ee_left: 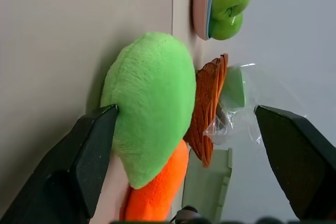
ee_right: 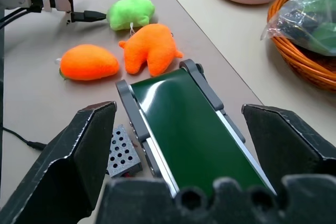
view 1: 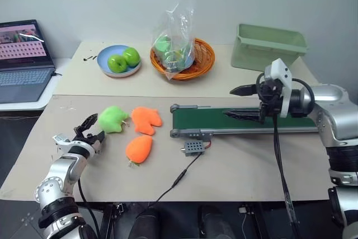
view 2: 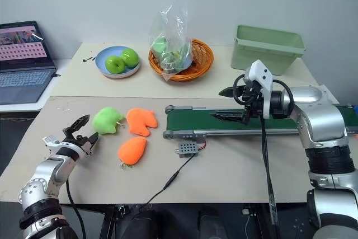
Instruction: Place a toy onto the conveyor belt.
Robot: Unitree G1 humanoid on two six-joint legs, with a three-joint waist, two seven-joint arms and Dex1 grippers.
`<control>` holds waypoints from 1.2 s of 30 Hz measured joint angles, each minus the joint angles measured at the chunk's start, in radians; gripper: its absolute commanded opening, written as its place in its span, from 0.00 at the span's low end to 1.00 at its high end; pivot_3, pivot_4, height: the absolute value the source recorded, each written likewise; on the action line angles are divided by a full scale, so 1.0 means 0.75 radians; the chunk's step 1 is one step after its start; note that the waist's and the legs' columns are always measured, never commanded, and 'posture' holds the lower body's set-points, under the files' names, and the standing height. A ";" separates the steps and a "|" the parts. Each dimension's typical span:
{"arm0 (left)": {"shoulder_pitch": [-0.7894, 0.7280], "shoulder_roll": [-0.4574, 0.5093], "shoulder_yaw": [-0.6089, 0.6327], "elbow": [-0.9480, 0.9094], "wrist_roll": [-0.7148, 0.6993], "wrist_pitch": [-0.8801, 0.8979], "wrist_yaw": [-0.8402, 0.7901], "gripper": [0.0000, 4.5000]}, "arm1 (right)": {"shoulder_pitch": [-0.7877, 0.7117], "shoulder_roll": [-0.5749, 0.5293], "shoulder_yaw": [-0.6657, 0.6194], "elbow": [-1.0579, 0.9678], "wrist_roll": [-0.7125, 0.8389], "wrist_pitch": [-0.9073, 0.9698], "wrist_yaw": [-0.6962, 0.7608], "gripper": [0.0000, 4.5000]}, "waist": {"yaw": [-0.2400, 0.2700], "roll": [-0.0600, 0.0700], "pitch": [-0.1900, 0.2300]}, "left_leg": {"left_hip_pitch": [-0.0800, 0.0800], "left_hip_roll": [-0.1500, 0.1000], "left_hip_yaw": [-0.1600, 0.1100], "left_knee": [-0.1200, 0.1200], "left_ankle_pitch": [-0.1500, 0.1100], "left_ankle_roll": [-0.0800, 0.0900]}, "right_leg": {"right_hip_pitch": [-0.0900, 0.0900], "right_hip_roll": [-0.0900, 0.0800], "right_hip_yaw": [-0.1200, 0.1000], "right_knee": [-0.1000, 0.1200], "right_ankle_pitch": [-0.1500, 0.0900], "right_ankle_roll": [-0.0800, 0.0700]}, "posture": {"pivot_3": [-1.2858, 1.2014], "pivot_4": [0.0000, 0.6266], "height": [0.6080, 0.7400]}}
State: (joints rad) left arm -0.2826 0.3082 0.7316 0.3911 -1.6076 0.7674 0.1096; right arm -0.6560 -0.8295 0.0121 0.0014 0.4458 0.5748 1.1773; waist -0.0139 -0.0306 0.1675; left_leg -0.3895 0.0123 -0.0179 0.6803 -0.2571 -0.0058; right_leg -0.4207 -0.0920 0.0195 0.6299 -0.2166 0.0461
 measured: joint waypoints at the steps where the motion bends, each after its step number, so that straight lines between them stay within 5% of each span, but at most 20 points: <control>1: 0.000 0.000 0.001 0.004 0.002 0.002 -0.001 0.99 | 0.003 -0.006 -0.002 -0.003 0.000 0.001 -0.002 1.00 | 0.000 0.000 0.000 | 0.000 0.000 0.000 0.000 0.000 0.000 | 0.000 0.000 0.000 0.000 0.000 0.000 | 0.52 0.24 1.00; 27: -0.325 0.091 0.005 0.475 0.461 -0.037 -0.252 0.99 | 0.020 -0.059 -0.042 -0.070 0.001 0.038 -0.063 1.00 | 0.020 0.008 -0.004 | 0.003 -0.001 -0.001 0.000 0.001 -0.001 | 0.004 0.000 -0.002 0.000 0.000 0.000 | 0.52 0.24 1.00; 36: -0.340 0.090 -0.019 0.519 0.611 0.000 -0.287 0.24 | 0.046 -0.060 -0.053 -0.097 0.010 0.050 -0.092 1.00 | 0.025 0.009 -0.005 | 0.001 -0.001 -0.001 0.000 0.000 -0.001 | 0.002 -0.001 -0.002 -0.001 0.000 0.001 | 0.52 0.24 1.00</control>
State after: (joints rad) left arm -0.5374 0.3761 0.7170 0.7803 -1.1497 0.7678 -0.1053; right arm -0.6211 -0.8748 -0.0278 -0.0717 0.4536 0.6121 1.1080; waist 0.0051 -0.0242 0.1637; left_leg -0.3890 0.0115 -0.0185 0.6800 -0.2568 -0.0063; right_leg -0.4191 -0.0925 0.0179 0.6293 -0.2167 0.0465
